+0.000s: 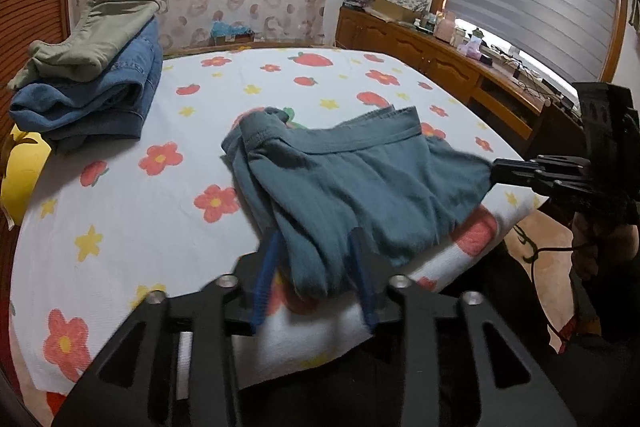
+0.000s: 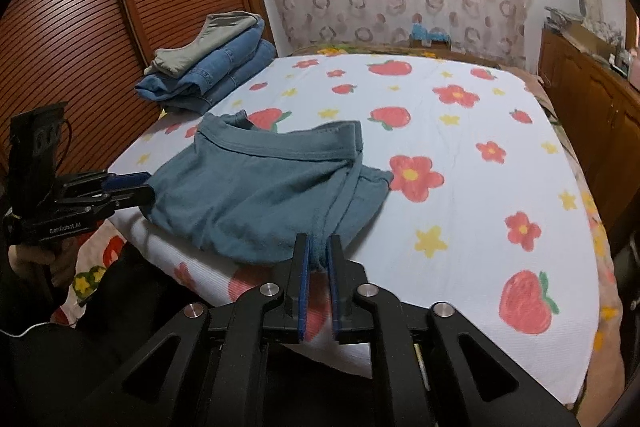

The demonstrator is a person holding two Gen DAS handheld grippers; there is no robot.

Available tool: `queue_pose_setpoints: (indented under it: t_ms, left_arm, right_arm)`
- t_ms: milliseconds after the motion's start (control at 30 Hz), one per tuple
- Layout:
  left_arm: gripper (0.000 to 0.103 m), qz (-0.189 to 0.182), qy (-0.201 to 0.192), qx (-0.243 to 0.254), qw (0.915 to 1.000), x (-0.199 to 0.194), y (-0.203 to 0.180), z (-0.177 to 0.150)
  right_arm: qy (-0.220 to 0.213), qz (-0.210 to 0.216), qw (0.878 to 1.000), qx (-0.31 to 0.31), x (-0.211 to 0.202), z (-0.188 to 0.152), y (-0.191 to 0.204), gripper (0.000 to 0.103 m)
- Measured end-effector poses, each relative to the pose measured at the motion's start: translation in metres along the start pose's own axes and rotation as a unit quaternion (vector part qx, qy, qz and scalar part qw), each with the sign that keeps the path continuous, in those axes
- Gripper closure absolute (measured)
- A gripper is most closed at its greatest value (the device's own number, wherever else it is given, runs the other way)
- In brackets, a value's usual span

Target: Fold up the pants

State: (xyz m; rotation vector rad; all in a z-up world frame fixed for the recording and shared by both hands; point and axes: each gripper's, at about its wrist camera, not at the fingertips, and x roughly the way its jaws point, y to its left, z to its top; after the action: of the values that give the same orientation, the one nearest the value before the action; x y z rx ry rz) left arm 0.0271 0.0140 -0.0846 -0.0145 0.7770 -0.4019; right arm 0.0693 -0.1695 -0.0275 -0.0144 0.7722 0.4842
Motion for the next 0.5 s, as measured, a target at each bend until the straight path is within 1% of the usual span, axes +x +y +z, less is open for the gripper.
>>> queue_pose_setpoints:
  t_ms: [67,133,200,233,267,300,433,467,500]
  left_arm:
    - [0.056,0.003,-0.006,0.001,1.0,-0.002,0.001,0.002]
    - [0.053,0.011,-0.006,0.003,0.9999,-0.001,0.001,0.004]
    - [0.04,0.017,-0.008,0.003,0.9998,0.0,0.002,0.007]
    - [0.036,0.016,-0.01,0.002,0.9998,0.0,0.003,0.007]
    - [0.028,0.016,-0.012,0.001,0.9998,0.0,0.003,0.008]
    - [0.023,0.015,-0.014,0.001,0.9998,0.001,0.004,0.01]
    - [0.021,0.014,-0.009,-0.004,0.9999,0.007,0.006,0.016]
    - [0.019,0.015,-0.01,-0.005,0.9998,0.008,0.007,0.017]
    - [0.018,0.019,-0.011,-0.007,0.9997,0.01,0.008,0.02]
  right_arm:
    - [-0.005,-0.005,1.0,-0.003,-0.003,0.002,0.003,0.093]
    - [-0.01,-0.011,1.0,-0.007,-0.005,0.003,0.004,0.091]
    - [-0.014,-0.013,1.0,-0.01,-0.007,0.005,0.006,0.086]
    - [-0.017,-0.014,1.0,-0.01,-0.008,0.007,0.006,0.083]
    - [-0.02,-0.015,1.0,-0.01,-0.008,0.007,0.006,0.082]
    - [-0.021,-0.015,1.0,-0.01,-0.007,0.008,0.005,0.081]
    - [-0.026,-0.017,0.999,-0.007,-0.005,0.013,0.005,0.065]
    - [-0.027,-0.017,0.999,-0.007,-0.003,0.014,0.006,0.062]
    - [-0.026,-0.016,0.999,-0.007,-0.001,0.014,0.006,0.061]
